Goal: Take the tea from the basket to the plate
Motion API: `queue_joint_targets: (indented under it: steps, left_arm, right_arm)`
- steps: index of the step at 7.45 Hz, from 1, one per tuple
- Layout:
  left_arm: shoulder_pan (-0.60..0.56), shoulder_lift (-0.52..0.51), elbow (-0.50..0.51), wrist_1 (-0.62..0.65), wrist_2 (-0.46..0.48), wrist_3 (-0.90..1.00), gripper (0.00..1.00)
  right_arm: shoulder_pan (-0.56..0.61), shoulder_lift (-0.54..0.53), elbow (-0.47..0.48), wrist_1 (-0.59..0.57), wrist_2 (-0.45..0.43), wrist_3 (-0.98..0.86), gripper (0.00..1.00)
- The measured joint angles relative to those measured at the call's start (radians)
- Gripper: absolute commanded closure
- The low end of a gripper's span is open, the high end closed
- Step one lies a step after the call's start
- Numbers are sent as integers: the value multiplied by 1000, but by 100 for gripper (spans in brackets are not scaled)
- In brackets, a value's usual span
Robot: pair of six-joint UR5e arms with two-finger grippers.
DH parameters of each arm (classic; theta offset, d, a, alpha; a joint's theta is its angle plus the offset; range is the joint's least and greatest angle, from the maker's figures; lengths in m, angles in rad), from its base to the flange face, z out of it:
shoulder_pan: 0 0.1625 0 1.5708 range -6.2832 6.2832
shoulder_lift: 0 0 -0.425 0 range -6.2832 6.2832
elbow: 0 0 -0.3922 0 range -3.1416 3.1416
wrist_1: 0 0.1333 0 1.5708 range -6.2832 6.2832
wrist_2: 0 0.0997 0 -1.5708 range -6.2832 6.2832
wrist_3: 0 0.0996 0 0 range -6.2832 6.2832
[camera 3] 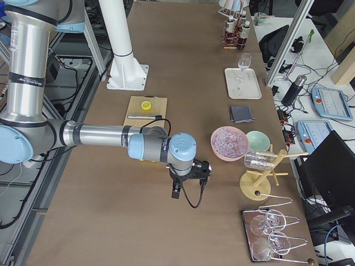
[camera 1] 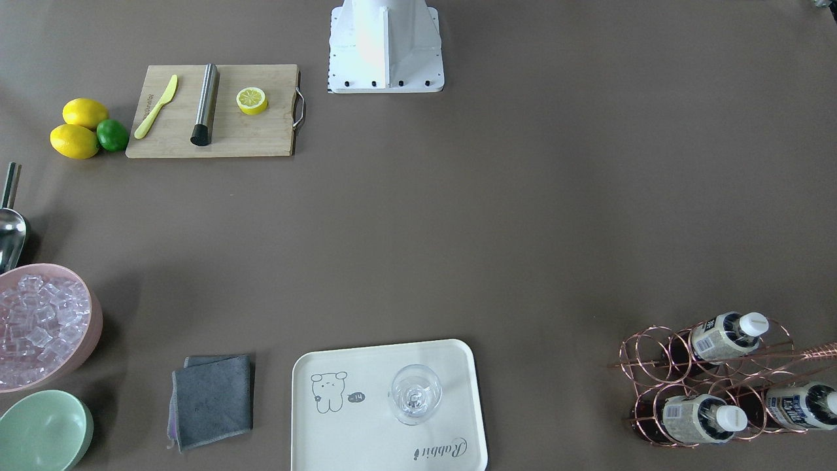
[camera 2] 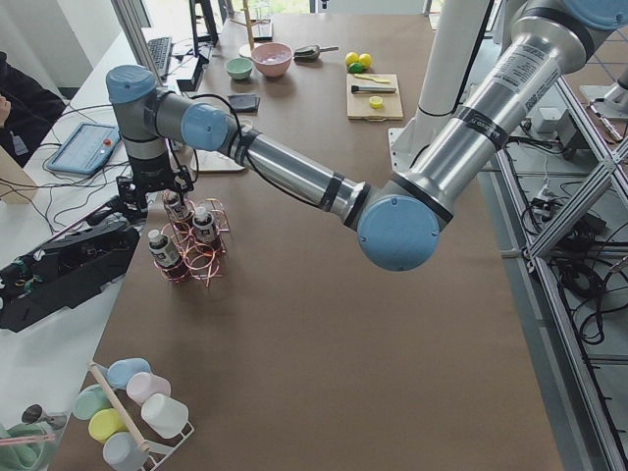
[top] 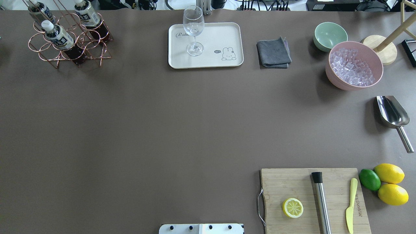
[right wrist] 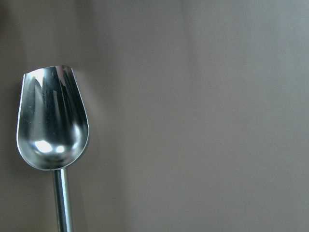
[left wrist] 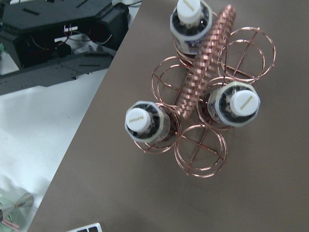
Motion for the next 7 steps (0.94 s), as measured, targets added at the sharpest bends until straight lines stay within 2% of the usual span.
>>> queue_joint_targets:
  steps: [2,7]
  left_arm:
    - [15,-77,44,18,-5,63,2]
    - [121,-99,51,27,-4,91,2]
  right_arm:
    - [0,0,-1,1,0,0,0]
    - [-1,0,-1,3,1,0,0]
